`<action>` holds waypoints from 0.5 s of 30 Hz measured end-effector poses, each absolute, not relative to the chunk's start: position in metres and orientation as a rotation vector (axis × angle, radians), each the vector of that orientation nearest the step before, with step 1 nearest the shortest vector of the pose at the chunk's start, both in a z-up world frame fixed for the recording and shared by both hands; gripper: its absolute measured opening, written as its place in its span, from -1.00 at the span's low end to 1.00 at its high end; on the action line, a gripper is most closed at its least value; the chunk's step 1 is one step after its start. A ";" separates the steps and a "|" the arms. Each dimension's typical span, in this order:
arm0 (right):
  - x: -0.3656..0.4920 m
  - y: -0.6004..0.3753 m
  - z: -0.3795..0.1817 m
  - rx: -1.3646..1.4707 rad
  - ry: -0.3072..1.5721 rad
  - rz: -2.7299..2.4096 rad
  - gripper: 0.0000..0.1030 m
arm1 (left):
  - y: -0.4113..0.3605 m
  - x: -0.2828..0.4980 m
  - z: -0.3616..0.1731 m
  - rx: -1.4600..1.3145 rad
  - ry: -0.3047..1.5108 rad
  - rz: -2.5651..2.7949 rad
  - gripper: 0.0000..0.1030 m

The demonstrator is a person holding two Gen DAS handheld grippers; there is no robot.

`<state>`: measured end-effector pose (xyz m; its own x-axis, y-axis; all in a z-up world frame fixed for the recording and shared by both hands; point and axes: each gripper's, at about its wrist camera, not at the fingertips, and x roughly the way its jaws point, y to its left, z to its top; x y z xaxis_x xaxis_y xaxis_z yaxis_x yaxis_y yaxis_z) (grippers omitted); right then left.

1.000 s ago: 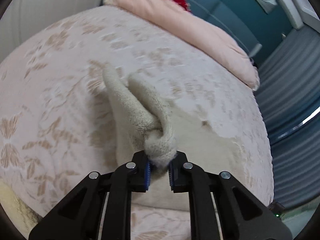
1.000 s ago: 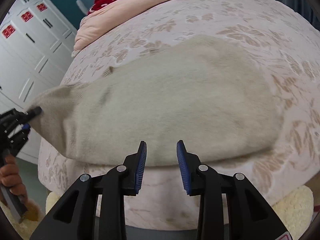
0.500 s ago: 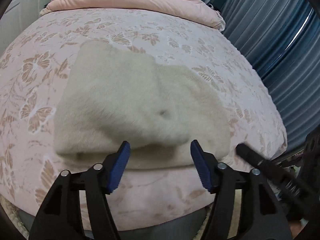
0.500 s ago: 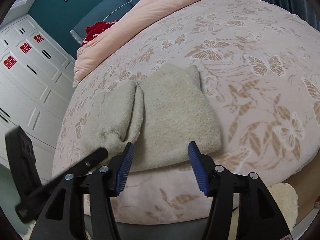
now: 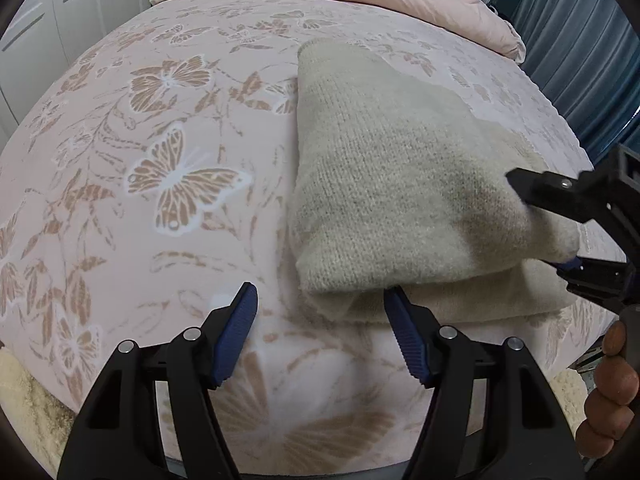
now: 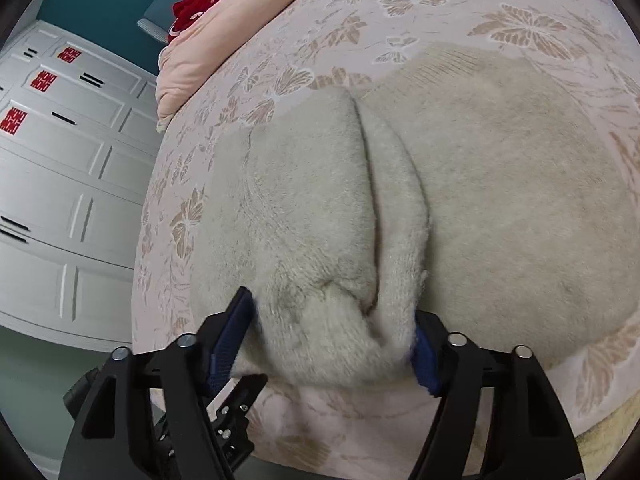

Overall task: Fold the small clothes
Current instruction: 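Pinch the bundle edge with the right gripper and fold it over, then release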

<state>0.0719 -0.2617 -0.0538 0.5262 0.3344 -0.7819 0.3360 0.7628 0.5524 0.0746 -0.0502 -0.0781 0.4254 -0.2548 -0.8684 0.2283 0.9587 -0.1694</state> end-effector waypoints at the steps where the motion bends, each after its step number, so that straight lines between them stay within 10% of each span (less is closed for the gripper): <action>1: 0.078 -0.256 -0.049 0.700 1.035 0.005 -0.67 | -0.052 0.078 -0.080 -0.021 1.099 -0.294 0.05; 3: 0.080 -0.254 -0.018 0.659 0.940 0.043 -0.69 | -0.053 0.085 -0.084 -0.053 1.144 -0.313 -0.72; 9: 0.020 -0.292 0.075 0.547 0.629 0.053 -0.73 | -0.082 0.069 -0.046 -0.018 1.039 -0.411 -0.81; 15: -0.010 -0.375 -0.071 0.717 0.948 -0.209 -0.74 | -0.118 0.068 -0.071 0.064 1.117 -0.412 -0.81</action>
<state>-0.0100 -0.3753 -0.0714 0.5834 0.1383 -0.8004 0.4625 0.7534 0.4673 0.0679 -0.1183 -0.0715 0.3714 -0.2892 -0.8823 0.3530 0.9229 -0.1540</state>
